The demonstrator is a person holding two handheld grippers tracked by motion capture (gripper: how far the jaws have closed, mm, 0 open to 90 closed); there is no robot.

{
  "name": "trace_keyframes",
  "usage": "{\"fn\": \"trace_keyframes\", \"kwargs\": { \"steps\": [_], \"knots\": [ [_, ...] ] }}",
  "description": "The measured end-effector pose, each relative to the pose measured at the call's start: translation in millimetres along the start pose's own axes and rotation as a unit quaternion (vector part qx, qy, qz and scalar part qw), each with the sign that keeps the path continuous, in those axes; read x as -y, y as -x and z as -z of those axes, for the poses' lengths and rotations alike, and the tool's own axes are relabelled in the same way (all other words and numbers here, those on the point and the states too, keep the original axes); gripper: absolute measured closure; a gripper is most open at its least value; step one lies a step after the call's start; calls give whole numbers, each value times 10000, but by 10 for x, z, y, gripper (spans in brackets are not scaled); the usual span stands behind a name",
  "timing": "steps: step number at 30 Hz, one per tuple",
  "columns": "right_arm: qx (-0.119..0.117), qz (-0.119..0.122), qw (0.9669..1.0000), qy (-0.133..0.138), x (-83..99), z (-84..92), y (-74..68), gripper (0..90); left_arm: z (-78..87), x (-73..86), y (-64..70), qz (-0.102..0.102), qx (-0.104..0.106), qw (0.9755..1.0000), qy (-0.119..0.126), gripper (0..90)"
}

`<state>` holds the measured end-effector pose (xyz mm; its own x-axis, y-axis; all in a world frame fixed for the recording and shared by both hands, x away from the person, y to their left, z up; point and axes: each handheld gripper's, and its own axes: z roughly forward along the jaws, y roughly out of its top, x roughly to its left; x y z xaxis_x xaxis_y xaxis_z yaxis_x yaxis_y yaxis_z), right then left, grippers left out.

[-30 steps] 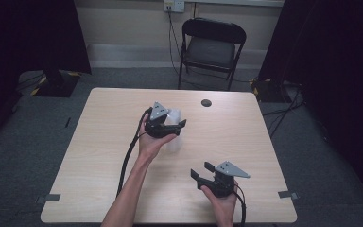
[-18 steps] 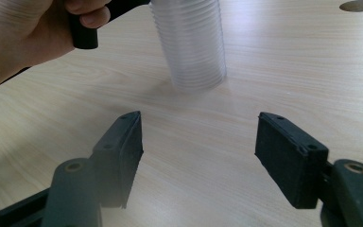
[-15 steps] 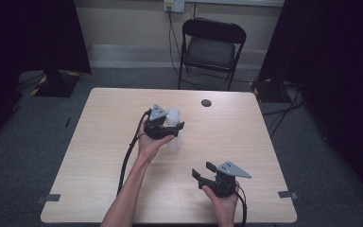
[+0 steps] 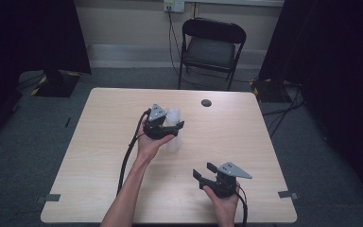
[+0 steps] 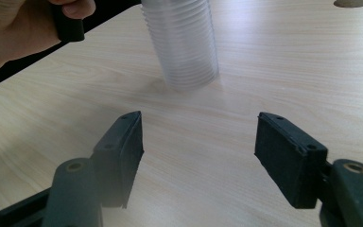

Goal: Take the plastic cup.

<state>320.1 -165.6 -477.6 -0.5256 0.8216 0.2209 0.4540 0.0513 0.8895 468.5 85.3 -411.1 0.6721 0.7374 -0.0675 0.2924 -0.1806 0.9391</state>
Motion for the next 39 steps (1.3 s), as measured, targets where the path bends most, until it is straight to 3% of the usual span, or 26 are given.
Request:
{"fn": "trace_keyframes", "kwargs": {
  "steps": [3, 20, 25, 39],
  "knots": [
    [-10, -13, 10000, 10, -1, 2, 7, 327, 18, -32, 14, -95, 5, 9999, 53, 326],
    [-49, -1, 10000, 15, 1, -14, -4, 326, 95, -131, 0, -55, -18, 9994, 329, 344],
    [-58, -5, 10000, 21, 3, -18, -7, 326, 116, -148, -30, 71, 20, 9991, 425, 352],
    [-82, 0, 10000, -34, 12, -37, -6, 326, 160, -251, 22, -55, 1, 9981, 611, 365]
  ]
}}
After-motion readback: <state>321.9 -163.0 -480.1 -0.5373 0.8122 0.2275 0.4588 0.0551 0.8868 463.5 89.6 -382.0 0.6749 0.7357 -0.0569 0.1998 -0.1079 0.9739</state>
